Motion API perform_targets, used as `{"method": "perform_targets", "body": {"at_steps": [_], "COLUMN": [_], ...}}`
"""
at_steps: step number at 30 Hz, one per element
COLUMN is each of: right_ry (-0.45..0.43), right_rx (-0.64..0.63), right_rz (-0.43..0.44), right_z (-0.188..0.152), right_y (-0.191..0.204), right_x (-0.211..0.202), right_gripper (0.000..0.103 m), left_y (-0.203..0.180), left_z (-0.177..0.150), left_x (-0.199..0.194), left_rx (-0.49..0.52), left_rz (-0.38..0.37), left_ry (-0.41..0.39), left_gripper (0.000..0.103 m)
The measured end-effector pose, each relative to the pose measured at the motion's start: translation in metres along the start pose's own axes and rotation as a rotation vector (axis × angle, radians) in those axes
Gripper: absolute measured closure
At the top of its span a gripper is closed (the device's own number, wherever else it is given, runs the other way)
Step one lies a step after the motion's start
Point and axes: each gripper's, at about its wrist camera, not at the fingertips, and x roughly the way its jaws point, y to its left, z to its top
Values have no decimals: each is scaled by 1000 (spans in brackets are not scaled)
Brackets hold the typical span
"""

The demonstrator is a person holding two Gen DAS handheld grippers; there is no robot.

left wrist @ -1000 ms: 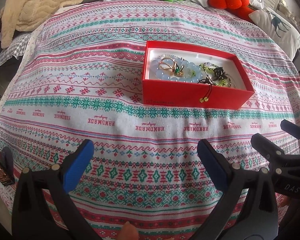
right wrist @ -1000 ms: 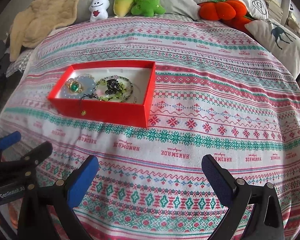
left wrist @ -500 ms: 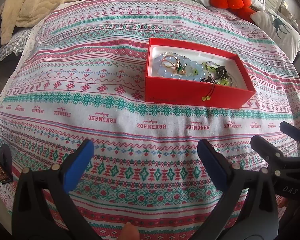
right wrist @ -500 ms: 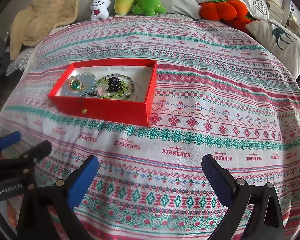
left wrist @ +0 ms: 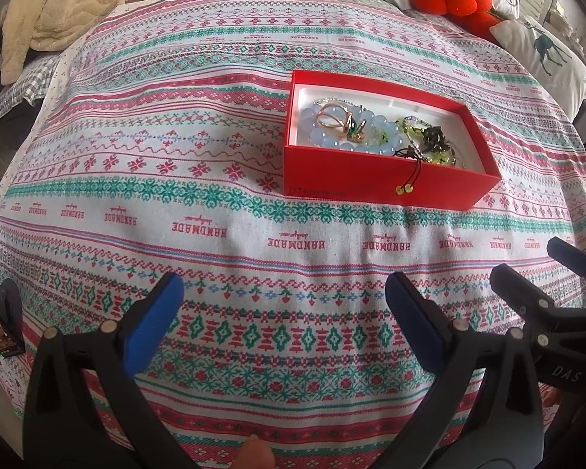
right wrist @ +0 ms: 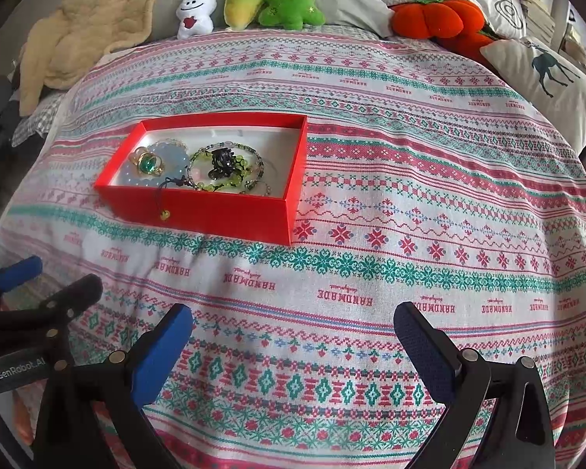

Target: Organize jewelry

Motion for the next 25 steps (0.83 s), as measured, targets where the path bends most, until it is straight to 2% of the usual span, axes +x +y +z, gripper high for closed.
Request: {"method": "perform_targets", "body": {"at_steps": [17, 25], "right_ry": [7, 22], "right_rx": [2, 5], "right_rz": [0, -8], "right_z": [-2, -5], "right_y": [2, 3], "right_x": [1, 7], "right_gripper": [0, 0], "left_y": [-1, -5], "left_z": [-1, -5], "left_x": [1, 5], "left_rx": [-3, 20], "left_rz": [-10, -10], "left_ry": [15, -4], "left_gripper": [0, 0]}}
